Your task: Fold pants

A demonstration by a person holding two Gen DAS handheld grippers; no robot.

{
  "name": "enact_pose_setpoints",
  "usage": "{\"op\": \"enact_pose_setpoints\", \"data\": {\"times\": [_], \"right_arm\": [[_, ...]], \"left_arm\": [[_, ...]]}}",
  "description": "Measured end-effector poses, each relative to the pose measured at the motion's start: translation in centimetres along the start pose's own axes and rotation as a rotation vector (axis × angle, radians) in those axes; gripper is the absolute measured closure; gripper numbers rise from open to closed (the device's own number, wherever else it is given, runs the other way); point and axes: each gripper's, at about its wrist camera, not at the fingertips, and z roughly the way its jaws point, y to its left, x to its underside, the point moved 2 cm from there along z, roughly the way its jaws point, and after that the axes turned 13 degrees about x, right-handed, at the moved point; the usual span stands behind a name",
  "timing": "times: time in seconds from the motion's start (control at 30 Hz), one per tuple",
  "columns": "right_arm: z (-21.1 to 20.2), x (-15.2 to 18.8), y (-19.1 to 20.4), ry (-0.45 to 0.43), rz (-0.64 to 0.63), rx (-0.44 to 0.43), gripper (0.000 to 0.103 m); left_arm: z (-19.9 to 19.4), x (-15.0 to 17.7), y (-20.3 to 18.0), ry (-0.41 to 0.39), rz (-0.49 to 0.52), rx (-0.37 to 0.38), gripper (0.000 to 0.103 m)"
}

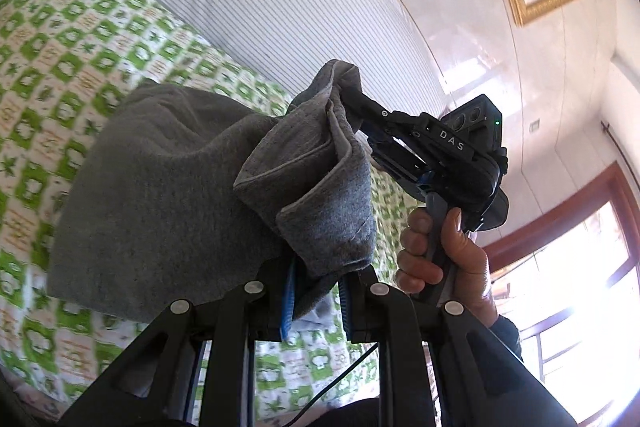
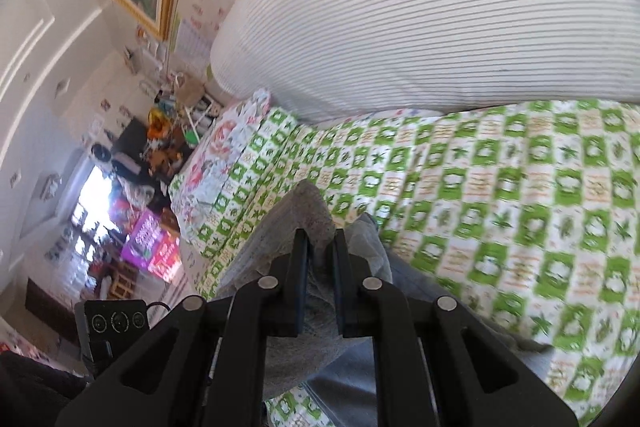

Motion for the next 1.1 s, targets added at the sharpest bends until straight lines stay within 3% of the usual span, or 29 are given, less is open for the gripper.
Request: {"op": "enact_pose_setpoints", "data": {"times": [0.5,0.87,1.03,1.1], "right_arm": [[-2.4,3.9,-8.0,-0.086,0.196,-0.022,0.091],[-4.0,6.0,-10.6,-0.107,0.238,0.058,0.091],[-3.4,7.3,-12.9,-0.066,0.304,0.101,0.090],[-3.2,7.9,-14.1,-0.042,0.342,0.114,0.086]], "left_arm": [[6.8,3.2,-0.6,0.125,0.167,-0.129,0.086],[8.8,5.3,-1.1,0.185,0.245,-0.175,0.086],[10.7,6.3,-0.9,0.231,0.273,-0.209,0.076],[11.4,6.6,-0.7,0.256,0.278,-0.223,0.064]]}}
